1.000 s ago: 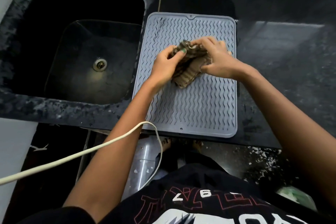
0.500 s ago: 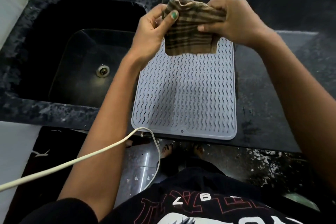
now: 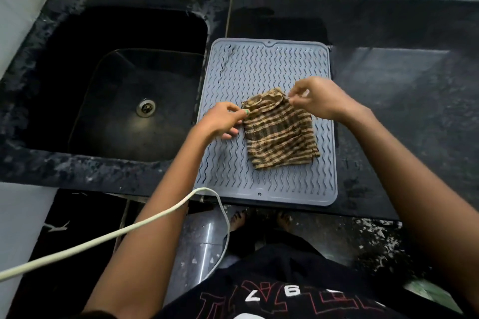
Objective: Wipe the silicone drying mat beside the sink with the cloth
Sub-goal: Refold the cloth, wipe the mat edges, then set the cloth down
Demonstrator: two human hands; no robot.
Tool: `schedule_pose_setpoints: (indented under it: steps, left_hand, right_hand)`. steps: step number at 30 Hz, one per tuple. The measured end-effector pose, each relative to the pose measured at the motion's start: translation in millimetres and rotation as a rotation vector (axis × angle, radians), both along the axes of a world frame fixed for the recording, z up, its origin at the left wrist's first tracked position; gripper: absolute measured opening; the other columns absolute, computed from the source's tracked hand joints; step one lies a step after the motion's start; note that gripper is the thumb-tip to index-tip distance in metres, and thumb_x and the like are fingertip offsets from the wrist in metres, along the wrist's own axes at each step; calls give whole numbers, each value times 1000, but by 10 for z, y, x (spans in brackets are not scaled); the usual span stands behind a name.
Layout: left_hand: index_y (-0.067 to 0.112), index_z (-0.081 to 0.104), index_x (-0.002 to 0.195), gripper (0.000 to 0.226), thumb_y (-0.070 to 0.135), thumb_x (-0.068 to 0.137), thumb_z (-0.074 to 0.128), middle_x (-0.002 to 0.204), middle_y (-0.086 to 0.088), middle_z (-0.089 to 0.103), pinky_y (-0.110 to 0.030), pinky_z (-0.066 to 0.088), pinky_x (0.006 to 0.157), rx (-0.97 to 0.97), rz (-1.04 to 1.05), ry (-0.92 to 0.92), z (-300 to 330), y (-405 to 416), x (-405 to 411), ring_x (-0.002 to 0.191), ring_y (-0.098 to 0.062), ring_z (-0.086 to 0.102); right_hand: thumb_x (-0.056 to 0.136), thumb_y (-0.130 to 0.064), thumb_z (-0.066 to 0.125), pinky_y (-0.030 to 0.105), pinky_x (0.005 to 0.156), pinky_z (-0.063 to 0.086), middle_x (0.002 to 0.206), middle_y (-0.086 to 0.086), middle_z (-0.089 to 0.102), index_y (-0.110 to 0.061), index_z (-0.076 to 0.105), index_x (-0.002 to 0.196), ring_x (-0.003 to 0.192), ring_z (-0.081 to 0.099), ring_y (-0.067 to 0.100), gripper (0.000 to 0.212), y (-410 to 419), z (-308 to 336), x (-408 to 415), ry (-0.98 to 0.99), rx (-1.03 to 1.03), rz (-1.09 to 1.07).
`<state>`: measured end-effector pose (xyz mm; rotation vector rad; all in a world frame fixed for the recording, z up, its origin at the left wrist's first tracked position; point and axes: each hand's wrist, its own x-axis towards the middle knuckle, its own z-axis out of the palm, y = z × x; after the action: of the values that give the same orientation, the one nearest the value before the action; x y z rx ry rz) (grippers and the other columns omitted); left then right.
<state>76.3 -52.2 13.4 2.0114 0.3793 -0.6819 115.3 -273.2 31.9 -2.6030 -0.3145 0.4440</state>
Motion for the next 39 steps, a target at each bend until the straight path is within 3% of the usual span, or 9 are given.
schedule_pose_setpoints:
  steps: [3, 6, 13, 16, 21, 25, 29, 33, 39]
  left_hand:
    - [16, 54, 107, 26, 35, 92, 63, 105, -6, 67, -38, 60, 77, 123, 102, -89, -96, -227, 80, 85, -20, 67]
    - [10, 47, 120, 58, 43, 80, 74, 121, -10, 61, -43, 53, 90, 297, 75, -95, -159, -299, 133, 106, -28, 62]
    - [15, 54, 116, 47, 40, 82, 73, 119, -7, 63, -38, 49, 90, 417, -123, -176, -213, -298, 135, 109, -26, 59]
    - [13, 59, 114, 32, 29, 87, 68, 117, -8, 64, -40, 51, 94, 264, -159, -174, -152, -273, 164, 108, -26, 60]
    - [7, 54, 121, 33, 24, 94, 56, 108, -4, 64, -32, 49, 87, -373, -49, 0, 92, -216, 195, 98, -17, 60]
    - [23, 41, 128, 40, 34, 94, 58, 113, -4, 60, -33, 51, 79, -381, 113, -183, 218, -367, 253, 101, -19, 61]
    - [43, 23, 142, 61, 51, 91, 56, 127, -4, 52, -40, 59, 75, -513, -55, -135, 242, -425, 275, 106, -22, 62]
    - [32, 41, 142, 58, 24, 90, 66, 132, -9, 56, -29, 58, 79, -629, -121, -195, 202, -428, 326, 108, -22, 65]
    - [21, 65, 121, 43, 12, 80, 76, 120, 0, 67, -38, 51, 100, -168, -199, -429, 223, -551, 535, 113, -15, 61]
  right_hand:
    - [82, -45, 65, 46, 106, 32, 136, 15, 43, -16, 48, 131, 127, 36, 32, 59, 145, -160, 109, 83, -125, -33]
    - [72, -47, 74, 47, 104, 32, 134, 14, 43, -17, 42, 129, 125, 33, 32, 72, 239, -262, 175, 162, -181, -16]
    - [75, -23, 75, 35, 77, 48, 98, 9, 63, -9, 63, 99, 94, 58, 25, 30, 289, -248, 188, 248, -96, 21]
    - [80, -20, 68, 36, 79, 50, 87, 7, 64, -12, 62, 83, 86, 59, 24, 10, 256, -153, 162, 299, -69, 94]
    - [84, -11, 58, 24, 70, 45, 83, 5, 62, -6, 60, 81, 81, 58, 19, 6, 36, 112, 101, 420, 318, 6]
    - [82, -5, 63, 28, 81, 56, 109, 11, 68, -3, 59, 117, 96, 67, 21, 35, -125, 285, 56, 613, 866, -140]
    - [87, -18, 57, 29, 81, 56, 108, 13, 67, -2, 53, 125, 92, 68, 20, 41, -196, 317, -1, 660, 1247, -214]
    - [89, -16, 58, 28, 71, 58, 111, 8, 63, -15, 42, 135, 86, 67, 16, 48, -256, 236, 44, 583, 1119, -409]
    - [89, -42, 55, 28, 66, 58, 101, 11, 72, -15, 64, 107, 84, 71, 19, 34, -319, 132, 119, 632, 779, -283]
